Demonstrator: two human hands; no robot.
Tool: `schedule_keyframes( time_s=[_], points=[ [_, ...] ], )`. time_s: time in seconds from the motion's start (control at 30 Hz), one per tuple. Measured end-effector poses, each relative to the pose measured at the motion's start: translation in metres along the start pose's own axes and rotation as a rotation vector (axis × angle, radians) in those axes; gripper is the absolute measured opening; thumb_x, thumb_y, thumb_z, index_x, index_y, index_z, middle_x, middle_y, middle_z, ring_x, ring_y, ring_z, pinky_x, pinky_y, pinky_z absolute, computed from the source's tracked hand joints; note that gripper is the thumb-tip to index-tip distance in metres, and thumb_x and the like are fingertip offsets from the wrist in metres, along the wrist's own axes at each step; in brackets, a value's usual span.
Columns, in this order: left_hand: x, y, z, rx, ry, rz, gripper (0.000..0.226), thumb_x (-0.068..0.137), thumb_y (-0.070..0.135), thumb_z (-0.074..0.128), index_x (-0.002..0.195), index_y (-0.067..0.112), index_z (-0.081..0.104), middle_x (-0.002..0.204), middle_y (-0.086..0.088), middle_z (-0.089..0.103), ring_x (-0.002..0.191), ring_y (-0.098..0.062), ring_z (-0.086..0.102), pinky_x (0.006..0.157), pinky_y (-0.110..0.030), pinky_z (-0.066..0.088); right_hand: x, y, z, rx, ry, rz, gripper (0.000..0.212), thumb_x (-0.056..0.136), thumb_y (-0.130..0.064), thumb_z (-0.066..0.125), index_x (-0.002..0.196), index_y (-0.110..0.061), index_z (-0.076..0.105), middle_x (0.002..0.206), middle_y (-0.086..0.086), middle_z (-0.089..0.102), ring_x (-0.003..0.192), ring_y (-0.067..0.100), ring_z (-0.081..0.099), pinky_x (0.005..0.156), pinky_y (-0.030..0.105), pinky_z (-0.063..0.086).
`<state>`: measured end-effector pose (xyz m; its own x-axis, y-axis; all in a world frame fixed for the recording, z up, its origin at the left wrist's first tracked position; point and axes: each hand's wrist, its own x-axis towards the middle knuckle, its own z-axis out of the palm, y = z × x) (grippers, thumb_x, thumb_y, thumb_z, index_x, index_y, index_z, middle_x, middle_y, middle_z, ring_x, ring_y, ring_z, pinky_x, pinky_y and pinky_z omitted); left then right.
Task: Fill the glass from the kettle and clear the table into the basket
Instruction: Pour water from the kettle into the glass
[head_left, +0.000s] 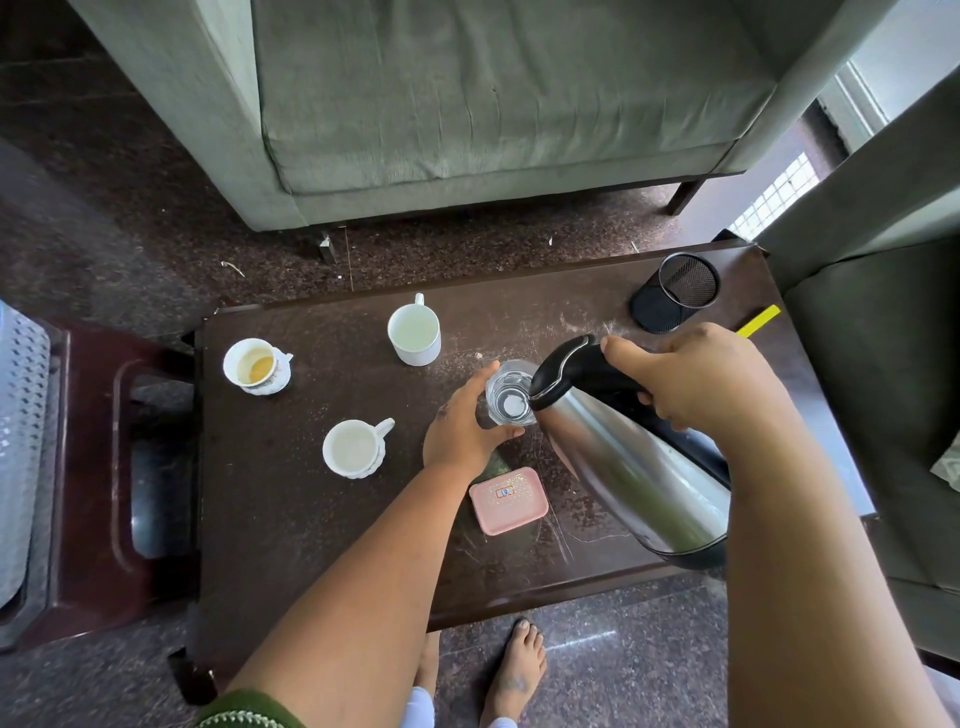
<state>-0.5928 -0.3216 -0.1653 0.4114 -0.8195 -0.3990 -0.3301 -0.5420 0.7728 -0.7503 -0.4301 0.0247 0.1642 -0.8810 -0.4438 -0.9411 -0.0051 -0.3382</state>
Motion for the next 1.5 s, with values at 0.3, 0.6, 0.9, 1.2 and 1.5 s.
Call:
schedule_keyframes(
  time_s=[0.3, 0.6, 0.9, 1.2, 1.5],
  points=[
    [-0.0006, 0.0016, -0.0010, 0.028, -0.007, -0.002, 0.082, 0.076, 0.037, 0.079, 0.141, 0.051, 0.031, 0.144, 0.013, 0.048, 0.131, -0.013, 0.047, 0.097, -0.033, 0.038, -0.0016, -0.0002, 0.0001, -0.029, 0.004, -0.011, 0.077, 0.052, -0.077, 0.039, 0.066, -0.005, 0.063, 0.054, 0.009, 0.064, 0.062, 0.028, 0.066, 0.064, 0.036, 0.054],
    [-0.0012, 0.0018, -0.0015, 0.031, -0.001, 0.003, 0.082, 0.076, 0.036, 0.079, 0.142, 0.049, 0.031, 0.143, 0.012, 0.049, 0.131, -0.015, 0.047, 0.100, -0.036, 0.039, -0.0033, 0.0008, -0.0009, -0.011, 0.017, -0.017, 0.071, 0.061, -0.073, 0.046, 0.061, -0.004, 0.063, 0.045, 0.006, 0.058, 0.057, 0.027, 0.064, 0.060, 0.034, 0.052],
    [-0.0007, 0.0018, -0.0018, 0.009, 0.004, -0.001, 0.082, 0.074, 0.035, 0.081, 0.141, 0.049, 0.034, 0.141, 0.013, 0.052, 0.131, -0.013, 0.047, 0.102, -0.040, 0.040, -0.0051, 0.0001, -0.0011, 0.002, 0.028, 0.018, 0.073, 0.058, -0.074, 0.045, 0.065, -0.004, 0.064, 0.052, 0.009, 0.062, 0.060, 0.027, 0.065, 0.059, 0.033, 0.051],
    [0.0007, 0.0003, -0.0014, 0.013, -0.007, 0.006, 0.082, 0.075, 0.037, 0.080, 0.141, 0.049, 0.033, 0.143, 0.013, 0.049, 0.132, -0.014, 0.046, 0.103, -0.041, 0.039, -0.0036, 0.0013, 0.0026, 0.022, 0.039, 0.024, 0.072, 0.060, -0.073, 0.048, 0.067, -0.003, 0.064, 0.053, 0.010, 0.062, 0.058, 0.027, 0.064, 0.061, 0.034, 0.052],
    [0.0009, -0.0012, -0.0018, 0.012, -0.002, 0.020, 0.081, 0.075, 0.037, 0.079, 0.141, 0.049, 0.033, 0.145, 0.014, 0.048, 0.133, -0.013, 0.045, 0.104, -0.042, 0.040, -0.0012, 0.0026, 0.0035, 0.009, 0.040, 0.017, 0.071, 0.065, -0.072, 0.050, 0.065, -0.002, 0.064, 0.054, 0.011, 0.062, 0.058, 0.028, 0.064, 0.059, 0.034, 0.051]
  ],
)
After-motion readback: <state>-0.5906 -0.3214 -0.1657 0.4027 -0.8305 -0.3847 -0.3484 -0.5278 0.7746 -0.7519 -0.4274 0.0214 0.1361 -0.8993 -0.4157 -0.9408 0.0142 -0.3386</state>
